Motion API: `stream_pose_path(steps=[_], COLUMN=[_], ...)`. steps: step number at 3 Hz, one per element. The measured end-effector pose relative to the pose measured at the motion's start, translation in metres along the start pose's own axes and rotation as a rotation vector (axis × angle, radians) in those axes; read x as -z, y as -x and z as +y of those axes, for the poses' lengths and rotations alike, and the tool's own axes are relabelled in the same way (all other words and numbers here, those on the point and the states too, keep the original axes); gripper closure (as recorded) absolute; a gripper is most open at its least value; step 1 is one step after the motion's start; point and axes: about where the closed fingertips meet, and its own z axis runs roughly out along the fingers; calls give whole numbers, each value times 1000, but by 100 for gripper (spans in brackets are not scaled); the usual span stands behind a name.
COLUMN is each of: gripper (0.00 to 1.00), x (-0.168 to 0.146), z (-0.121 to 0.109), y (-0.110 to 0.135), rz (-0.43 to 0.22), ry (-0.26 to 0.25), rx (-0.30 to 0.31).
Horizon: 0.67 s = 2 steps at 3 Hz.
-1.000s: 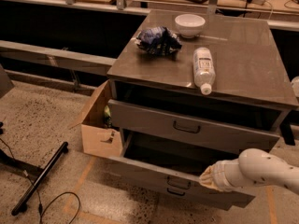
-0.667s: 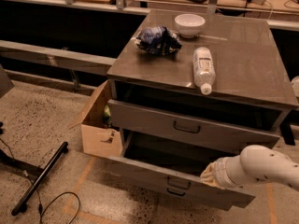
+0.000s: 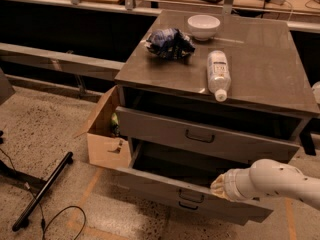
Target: Open middle drawer
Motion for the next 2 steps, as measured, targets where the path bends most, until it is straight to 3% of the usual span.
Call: stream_pose_path(steps=[2], gripper=[100], x=[-39], z=[-23], y=[-8], rz=[25], ry=[-70], rx=[-36])
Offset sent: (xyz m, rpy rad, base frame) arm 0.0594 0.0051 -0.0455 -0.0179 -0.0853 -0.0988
